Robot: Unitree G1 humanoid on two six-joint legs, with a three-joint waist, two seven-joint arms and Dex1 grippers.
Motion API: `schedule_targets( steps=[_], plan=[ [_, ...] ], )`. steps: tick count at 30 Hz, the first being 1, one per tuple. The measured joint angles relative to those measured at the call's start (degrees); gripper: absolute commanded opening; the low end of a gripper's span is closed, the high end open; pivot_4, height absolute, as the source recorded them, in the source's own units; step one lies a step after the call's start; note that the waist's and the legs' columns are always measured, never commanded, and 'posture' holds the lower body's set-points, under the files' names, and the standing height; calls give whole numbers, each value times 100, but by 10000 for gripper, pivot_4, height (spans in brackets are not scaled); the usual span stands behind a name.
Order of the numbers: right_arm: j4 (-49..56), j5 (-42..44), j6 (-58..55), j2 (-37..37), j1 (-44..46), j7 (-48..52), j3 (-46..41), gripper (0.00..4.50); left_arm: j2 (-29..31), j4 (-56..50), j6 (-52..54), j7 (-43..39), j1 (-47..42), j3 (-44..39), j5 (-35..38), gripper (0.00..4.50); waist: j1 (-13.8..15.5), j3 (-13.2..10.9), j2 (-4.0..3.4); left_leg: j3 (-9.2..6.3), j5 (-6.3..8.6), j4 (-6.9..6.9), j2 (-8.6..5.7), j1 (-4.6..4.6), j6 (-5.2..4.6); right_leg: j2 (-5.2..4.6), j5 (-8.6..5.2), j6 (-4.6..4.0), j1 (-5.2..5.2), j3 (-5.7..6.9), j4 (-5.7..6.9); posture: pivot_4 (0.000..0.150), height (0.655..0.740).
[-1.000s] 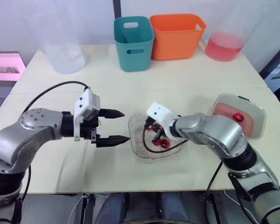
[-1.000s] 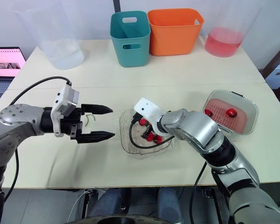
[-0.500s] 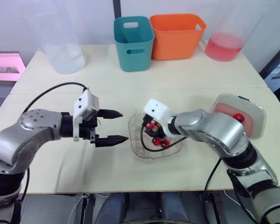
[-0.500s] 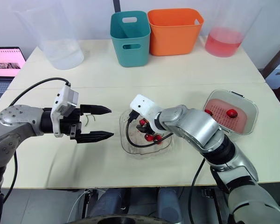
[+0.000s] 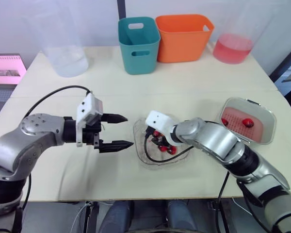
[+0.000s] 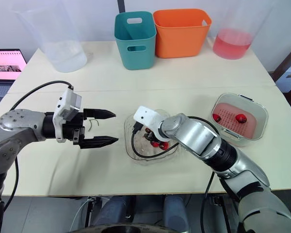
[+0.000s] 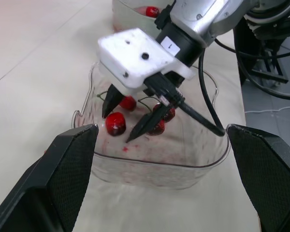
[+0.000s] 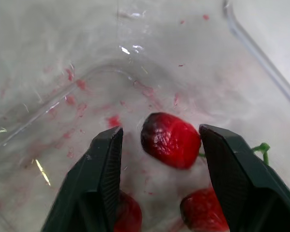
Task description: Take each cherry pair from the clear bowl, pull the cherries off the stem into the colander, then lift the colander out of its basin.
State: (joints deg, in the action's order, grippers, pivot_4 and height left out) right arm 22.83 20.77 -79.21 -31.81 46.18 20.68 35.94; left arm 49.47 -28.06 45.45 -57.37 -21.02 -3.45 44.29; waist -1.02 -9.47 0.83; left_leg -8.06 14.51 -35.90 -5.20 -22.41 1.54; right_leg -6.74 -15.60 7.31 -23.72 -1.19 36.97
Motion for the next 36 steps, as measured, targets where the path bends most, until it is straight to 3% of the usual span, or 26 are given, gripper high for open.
schedule_targets(
  steps=[2, 10, 16, 19, 23, 31, 36],
  plan=[
    [-2, -48, 46, 17, 4, 37, 5, 5818, 0, -8, 0, 10, 0, 0, 0, 45000, 1, 0, 0, 0, 0, 0, 0, 0, 0, 0, 0, 0, 0, 0, 0, 1500, 7400],
    [457, 17, 168, -90, 17, 506, -173, 5818, 2, -11, 0, 11, 13, -3, 3, 45000, 6, 0, 0, -1, 0, -1, -1, 0, 0, -1, 0, 0, 1, 0, -1, 1500, 7400],
    [726, -171, 1287, -411, 43, 1166, -6, 5818, 1, 7, -1, 2, -7, -2, 0, 45000, 1, 0, 0, 0, 0, -1, 0, 0, 0, 0, 0, 0, 2, 2, -1, 1500, 7400],
    [717, -414, 1721, -588, 37, 1367, 138, 17409, 1, 13, -1, -1, -10, -2, 3, 45000, 4, 0, 0, 0, 0, -1, -1, 0, 0, 0, 0, 0, 2, 2, -1, 1500, 7400],
    [720, -475, 1872, -792, -85, 1652, 64, 38021, 6, 13, 1, -6, -11, -2, 8, 45000, 11, 0, 0, 0, 0, -1, 0, 0, 0, -1, 0, 0, 2, 2, -2, 1500, 7400],
    [859, 190, 918, -915, -286, 1953, -1426, 38021, 350, 119, -24, -266, 0, -4, -57, 45000, 16, 0, 1, -1, 0, 1, 2, 0, -1, 1, 0, 0, 2, 2, -2, 1500, 7400],
    [487, 312, 45, -543, -293, 1710, -1565, 38021, 851, 342, -321, -696, 24, 9, -440, 45000, 7, -1, -1, 0, 0, 2, 2, 0, -1, 0, 0, -1, 1, 1, -2, 1500, 7400]
  ],
)
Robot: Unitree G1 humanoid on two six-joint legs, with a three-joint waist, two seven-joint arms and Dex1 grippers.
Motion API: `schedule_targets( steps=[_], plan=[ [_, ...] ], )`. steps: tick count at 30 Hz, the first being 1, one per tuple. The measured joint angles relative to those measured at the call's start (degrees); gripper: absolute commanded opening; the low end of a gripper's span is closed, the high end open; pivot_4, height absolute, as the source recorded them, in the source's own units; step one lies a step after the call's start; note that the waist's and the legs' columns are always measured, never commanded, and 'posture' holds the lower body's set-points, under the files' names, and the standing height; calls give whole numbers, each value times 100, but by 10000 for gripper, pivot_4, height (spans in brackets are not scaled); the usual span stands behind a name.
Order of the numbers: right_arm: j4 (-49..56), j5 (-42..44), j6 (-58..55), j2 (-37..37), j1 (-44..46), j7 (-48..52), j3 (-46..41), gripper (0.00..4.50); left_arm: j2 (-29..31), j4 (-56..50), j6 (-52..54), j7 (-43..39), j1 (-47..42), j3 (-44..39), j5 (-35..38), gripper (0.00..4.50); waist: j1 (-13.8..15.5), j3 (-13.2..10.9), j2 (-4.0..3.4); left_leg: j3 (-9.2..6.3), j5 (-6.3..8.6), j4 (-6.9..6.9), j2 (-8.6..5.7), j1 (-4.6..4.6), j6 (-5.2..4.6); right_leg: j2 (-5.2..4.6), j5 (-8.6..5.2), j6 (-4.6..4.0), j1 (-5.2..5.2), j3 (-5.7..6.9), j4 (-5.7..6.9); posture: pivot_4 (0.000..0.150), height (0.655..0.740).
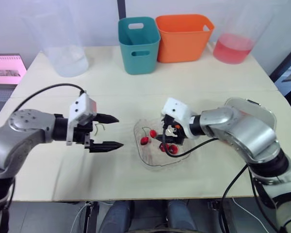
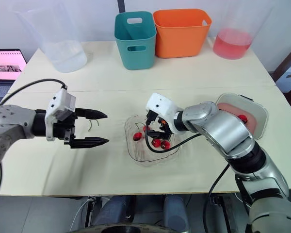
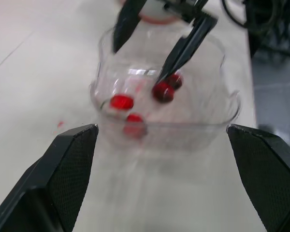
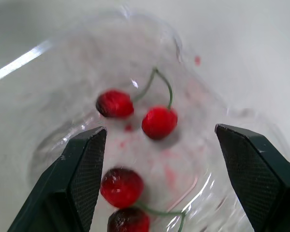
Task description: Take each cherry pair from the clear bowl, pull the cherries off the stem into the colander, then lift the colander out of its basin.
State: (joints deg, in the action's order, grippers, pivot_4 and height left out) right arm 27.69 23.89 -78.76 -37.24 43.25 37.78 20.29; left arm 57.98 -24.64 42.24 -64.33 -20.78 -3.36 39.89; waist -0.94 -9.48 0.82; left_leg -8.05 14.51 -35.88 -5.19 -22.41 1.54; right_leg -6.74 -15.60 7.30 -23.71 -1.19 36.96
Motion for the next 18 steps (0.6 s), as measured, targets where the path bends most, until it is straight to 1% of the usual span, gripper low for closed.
schedule_targets(
  steps=[3, 6, 13, 18],
  plan=[
    [-262, -8, -167, 467, 5, -216, 100, 38021, 41, 24, -57, -126, -3, 8, -66, 45000, -1, 0, 0, -1, 0, 2, 0, 0, 0, -1, 0, 0, -2, -1, 1, 1500, 7400],
    [-410, -67, -188, 649, 3, -398, 251, 38021, 40, 15, -49, -152, -1, 5, -64, 45000, 5, 0, 0, -1, 0, 1, -2, -2, 1, -3, 0, 0, -2, -1, 0, 1500, 7400],
    [-668, -290, 25, 685, 3, -621, 616, 38021, 42, -92, -9, -131, 96, -9, -51, 45000, -2, 0, 0, -1, 0, 1, -2, -1, 1, -2, 0, 0, -4, 0, 1, 1500, 7400],
    [-801, -388, 209, 693, 3, -661, 692, 38021, 42, -128, -1, -71, 96, -20, -50, 45000, -11, 0, 0, -1, 0, 2, -1, -1, 1, -1, 0, 0, -5, -1, 2, 1500, 7400]
  ],
)
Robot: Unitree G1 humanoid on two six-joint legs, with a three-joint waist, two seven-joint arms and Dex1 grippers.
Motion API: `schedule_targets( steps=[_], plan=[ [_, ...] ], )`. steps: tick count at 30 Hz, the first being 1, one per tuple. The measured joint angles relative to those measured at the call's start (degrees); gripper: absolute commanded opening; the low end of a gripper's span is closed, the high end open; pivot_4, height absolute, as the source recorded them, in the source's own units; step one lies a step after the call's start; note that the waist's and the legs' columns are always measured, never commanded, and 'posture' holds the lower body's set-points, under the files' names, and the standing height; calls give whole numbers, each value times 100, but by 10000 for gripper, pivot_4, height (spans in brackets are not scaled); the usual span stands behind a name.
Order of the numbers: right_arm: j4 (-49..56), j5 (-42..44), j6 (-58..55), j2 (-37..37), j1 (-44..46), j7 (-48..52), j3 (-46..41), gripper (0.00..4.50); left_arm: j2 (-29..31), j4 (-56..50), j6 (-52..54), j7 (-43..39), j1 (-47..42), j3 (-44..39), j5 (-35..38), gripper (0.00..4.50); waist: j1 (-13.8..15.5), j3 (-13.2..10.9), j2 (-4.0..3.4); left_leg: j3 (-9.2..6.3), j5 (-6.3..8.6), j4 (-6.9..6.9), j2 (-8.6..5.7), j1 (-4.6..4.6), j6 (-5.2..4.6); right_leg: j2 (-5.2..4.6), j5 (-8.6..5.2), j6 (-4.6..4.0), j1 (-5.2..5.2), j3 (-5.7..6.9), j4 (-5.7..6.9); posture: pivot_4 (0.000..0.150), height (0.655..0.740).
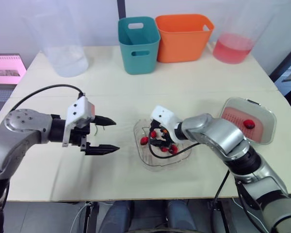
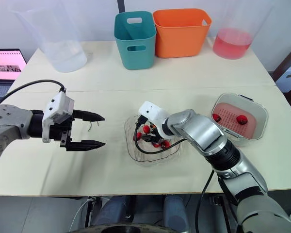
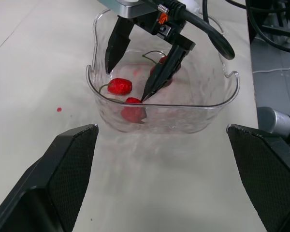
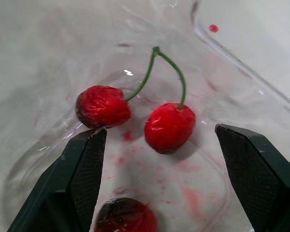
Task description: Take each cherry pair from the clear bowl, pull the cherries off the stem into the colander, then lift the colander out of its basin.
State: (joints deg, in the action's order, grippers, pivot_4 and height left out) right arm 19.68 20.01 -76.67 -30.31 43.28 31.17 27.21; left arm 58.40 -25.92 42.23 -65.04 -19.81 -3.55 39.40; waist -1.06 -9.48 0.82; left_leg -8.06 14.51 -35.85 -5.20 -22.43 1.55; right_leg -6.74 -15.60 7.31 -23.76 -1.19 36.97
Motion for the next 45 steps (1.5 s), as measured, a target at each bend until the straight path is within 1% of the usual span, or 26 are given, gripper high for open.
schedule_targets(
  steps=[2, 3, 4, 8, 9, 14, 18, 20, 22, 24, 25, 27, 29, 31, 33, 37, 42, 45],
  plan=[
    [-53, -49, 57, 22, 0, -11, 90, 38021, 0, -2, 0, 26, 0, 0, 0, 45000, 0, 0, 0, 0, 0, 0, 0, 0, 0, 0, 0, 0, 0, 0, 0, 1500, 7400],
    [-106, -75, 97, 63, 0, -25, 121, 32873, 0, -3, 0, 33, 0, 0, 0, 45000, -1, 0, 0, 0, 0, 0, 0, 0, 0, 0, 0, 0, 0, 0, 0, 1500, 7400],
    [-140, -91, 126, 101, 0, -41, 141, 29690, -1, -3, 0, 37, 0, 0, 0, 45000, -1, 0, 0, 0, 0, 0, 0, 0, 0, 0, 0, 0, 0, 0, 0, 1500, 7400],
    [-193, -161, 217, 179, 0, -55, 181, 9480, 0, -2, -2, 36, 0, 0, -2, 45000, 3, 0, 0, 0, 0, 0, 0, 0, 0, 0, 0, 0, 0, 0, 0, 1500, 7400],
    [-193, -173, 218, 180, 0, -57, 181, 5642, 0, -1, -3, 33, 0, 0, -2, 45000, 4, 0, 0, 0, 0, 0, 0, 0, 0, 0, 0, 0, 0, 0, 1, 1500, 7400],
    [-61, -177, 185, 125, -7, -80, 181, 5642, -6, 61, -35, -2, -34, 6, -10, 45000, 4, -1, -1, 0, 0, 0, -1, 0, 0, 0, 0, 0, 0, 0, 1, 1500, 7400],
    [526, -119, 53, -389, -5, 44, 30, 5642, -75, 361, -36, -64, -259, 12, 10, 45000, 30, -1, -1, -2, 0, -5, -3, -1, 0, -1, 0, 0, 5, 4, -2, 1500, 7400],
    [820, 5, 49, -717, -8, 229, -219, 5642, -205, 568, 2, -78, -503, -18, 137, 45000, 41, -2, -1, -4, 0, -6, -4, -2, 0, -1, 0, 1, 7, 7, -3, 1500, 7400],
    [1144, 170, 187, -1139, -9, 514, -692, 5642, -409, 837, 129, -77, -868, -111, 373, 45000, 32, -2, -1, -4, 1, -8, -4, -2, -1, -1, 0, 1, 9, 10, -3, 1500, 7400],
    [1278, 270, 310, -1303, -21, 662, -1024, 5642, -550, 1009, 184, -62, -1087, -186, 507, 45000, 16, 0, 1, -3, 1, -8, -1, 0, -2, 0, 0, 1, 10, 11, -2, 1500, 7400],
    [1291, 322, 404, -1376, -39, 745, -1204, 5642, -736, 1135, 231, -1, -1285, -184, 549, 45000, 17, 0, 1, -3, 1, -8, -1, 0, -2, 0, 0, 1, 10, 11, -1, 1500, 7400],
    [1280, 383, 522, -1359, -23, 778, -1501, 5642, -1207, 1386, 241, 192, -1685, -157, 612, 45000, 23, -1, 2, -4, 1, -14, 0, 0, -1, 2, 0, 2, 12, 14, 2, 1500, 7400],
    [1205, 385, 544, -1232, 46, 679, -1721, 5642, -1641, 1589, 200, 450, -1986, -30, 507, 45000, 20, 0, 2, -2, 0, -14, -2, 0, -1, 1, 0, 2, 12, 10, 3, 1500, 7400],
    [1113, 380, 513, -979, 203, 494, -1830, 5642, -2081, 1712, 139, 709, -2157, 195, 346, 45000, 17, 0, 2, -2, -5, -15, -2, 0, 8, 0, 1, 2, 10, 9, 6, 1500, 7400],
    [1093, 378, 466, -816, 318, 344, -1872, 5642, -2382, 1785, 100, 877, -2217, 414, 201, 45000, 14, 0, 2, -1, -10, -14, -1, -1, 17, 0, 1, 2, 8, 7, 6, 1500, 7400],
    [982, 332, 382, -566, 419, 35, -1887, 5642, -2818, 1978, -39, 1125, -2383, 650, -135, 45000, 24, 0, 3, -1, -11, -14, -3, -3, 19, -1, 1, 2, 6, 5, 5, 1500, 7400],
    [980, 335, 304, -455, 438, -141, -1890, 5642, -3206, 2259, -251, 1388, -2451, 689, -389, 45000, 26, 0, 3, -1, -11, -15, -4, -3, 19, -1, 1, 2, 6, 6, 5, 1500, 7400],
    [980, 338, 241, -450, 443, -186, -1891, 5642, -3297, 2327, -295, 1449, -2545, 687, -421, 45000, 22, 0, 3, -1, -11, -15, -4, -3, 19, -1, 1, 2, 6, 5, 5, 1500, 7400]
  ],
)
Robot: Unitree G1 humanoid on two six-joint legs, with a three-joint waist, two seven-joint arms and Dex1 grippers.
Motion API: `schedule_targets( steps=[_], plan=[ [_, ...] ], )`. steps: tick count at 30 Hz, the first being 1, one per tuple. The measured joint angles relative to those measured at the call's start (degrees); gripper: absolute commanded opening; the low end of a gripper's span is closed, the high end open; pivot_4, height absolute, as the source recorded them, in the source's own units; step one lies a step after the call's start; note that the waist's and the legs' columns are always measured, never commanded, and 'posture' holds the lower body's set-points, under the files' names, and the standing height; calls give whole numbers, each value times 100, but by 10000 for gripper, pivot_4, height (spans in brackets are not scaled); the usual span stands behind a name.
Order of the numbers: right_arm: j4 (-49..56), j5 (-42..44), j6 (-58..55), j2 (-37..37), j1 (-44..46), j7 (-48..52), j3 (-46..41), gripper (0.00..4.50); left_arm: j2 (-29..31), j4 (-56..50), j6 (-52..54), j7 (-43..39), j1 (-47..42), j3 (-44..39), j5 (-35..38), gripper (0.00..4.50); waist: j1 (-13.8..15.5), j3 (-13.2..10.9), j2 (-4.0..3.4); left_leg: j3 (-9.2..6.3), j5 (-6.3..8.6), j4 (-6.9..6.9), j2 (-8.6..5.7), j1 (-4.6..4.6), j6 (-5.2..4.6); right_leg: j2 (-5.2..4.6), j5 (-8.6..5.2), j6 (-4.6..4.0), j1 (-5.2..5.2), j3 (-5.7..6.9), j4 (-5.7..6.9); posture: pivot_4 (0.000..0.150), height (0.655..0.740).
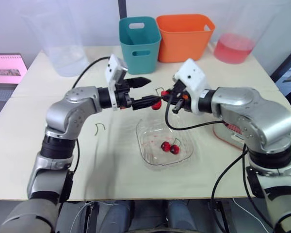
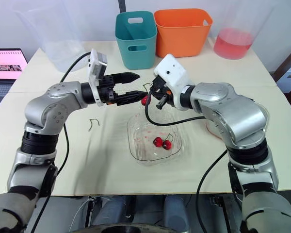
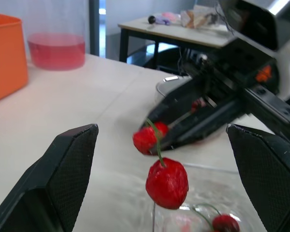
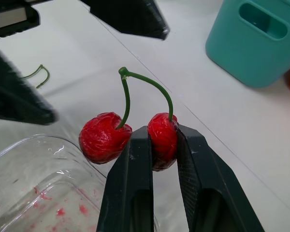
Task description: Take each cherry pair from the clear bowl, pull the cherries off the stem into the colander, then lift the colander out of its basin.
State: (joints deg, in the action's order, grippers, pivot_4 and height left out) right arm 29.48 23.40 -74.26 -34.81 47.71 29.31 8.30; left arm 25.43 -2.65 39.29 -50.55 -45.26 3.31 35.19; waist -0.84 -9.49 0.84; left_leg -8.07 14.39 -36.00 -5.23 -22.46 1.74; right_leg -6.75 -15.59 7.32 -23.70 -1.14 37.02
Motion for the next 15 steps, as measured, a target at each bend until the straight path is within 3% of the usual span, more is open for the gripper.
schedule_targets(
  steps=[15],
  plan=[
    [28, 56, -31, 19, 88, -79, -5, 5642, -295, 179, -19, 56, -11, -1, -88, 45000, 1, 0, 0, -1, 0, -1, -1, 0, 0, 0, 0, 0, 0, 1, 1, 1500, 7400]
  ],
)
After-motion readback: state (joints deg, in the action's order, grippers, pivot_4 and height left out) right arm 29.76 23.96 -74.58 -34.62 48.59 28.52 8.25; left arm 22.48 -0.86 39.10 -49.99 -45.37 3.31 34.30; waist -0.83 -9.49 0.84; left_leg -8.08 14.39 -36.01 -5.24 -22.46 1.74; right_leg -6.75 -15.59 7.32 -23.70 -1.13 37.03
